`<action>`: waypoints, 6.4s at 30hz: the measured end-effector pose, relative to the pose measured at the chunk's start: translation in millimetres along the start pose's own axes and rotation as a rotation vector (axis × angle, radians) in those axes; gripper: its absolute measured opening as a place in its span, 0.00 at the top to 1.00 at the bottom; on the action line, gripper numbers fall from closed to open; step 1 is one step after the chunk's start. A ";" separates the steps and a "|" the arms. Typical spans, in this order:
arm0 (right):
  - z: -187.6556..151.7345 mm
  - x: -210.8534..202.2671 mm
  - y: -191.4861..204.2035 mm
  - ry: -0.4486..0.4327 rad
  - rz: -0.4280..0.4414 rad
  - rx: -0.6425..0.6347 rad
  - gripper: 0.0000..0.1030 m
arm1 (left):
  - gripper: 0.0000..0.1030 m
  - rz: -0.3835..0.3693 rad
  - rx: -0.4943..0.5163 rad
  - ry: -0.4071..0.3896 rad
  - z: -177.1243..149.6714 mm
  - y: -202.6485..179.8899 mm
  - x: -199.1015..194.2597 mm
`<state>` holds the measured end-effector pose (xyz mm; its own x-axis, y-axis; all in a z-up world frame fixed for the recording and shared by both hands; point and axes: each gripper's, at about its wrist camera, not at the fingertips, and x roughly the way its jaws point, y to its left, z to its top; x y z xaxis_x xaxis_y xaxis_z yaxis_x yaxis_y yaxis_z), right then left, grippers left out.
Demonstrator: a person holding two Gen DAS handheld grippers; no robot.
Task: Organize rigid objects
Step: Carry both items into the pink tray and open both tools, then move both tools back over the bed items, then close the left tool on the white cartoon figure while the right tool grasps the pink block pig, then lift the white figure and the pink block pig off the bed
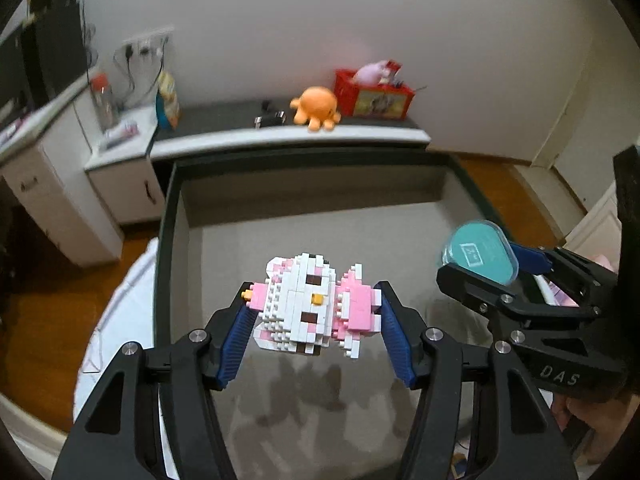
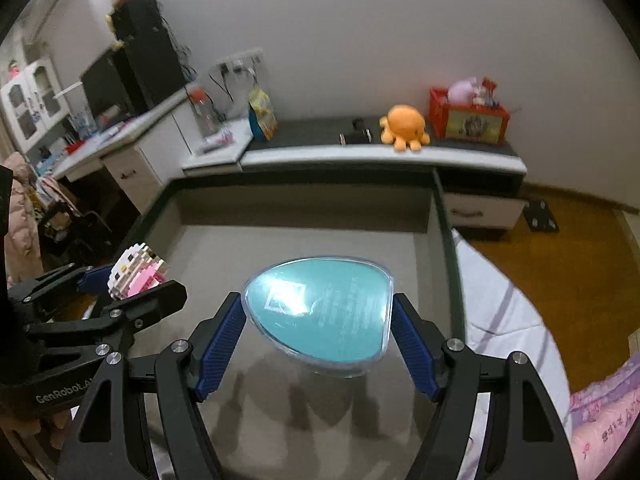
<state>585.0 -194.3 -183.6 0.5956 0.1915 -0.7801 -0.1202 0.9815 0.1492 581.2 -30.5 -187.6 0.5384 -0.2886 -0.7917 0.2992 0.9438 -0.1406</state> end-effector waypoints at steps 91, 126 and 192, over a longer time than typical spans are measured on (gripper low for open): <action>-239.9 -139.1 11.3 -0.173 -0.139 -0.008 0.00 | 0.31 0.125 0.053 -0.274 -294.0 -55.8 -171.9; -207.5 -105.5 -7.9 -0.093 -0.190 0.016 0.56 | 0.31 0.103 0.028 -0.277 -284.6 -46.4 -171.0; -236.2 -158.4 11.7 -0.155 -0.062 -0.072 0.72 | 0.30 0.073 0.035 -0.230 -281.9 -61.7 -153.7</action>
<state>301.6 -214.3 -201.8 0.7182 0.1341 -0.6828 -0.1323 0.9897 0.0553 258.0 1.1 -224.8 0.7236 -0.2531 -0.6422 0.2780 0.9584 -0.0644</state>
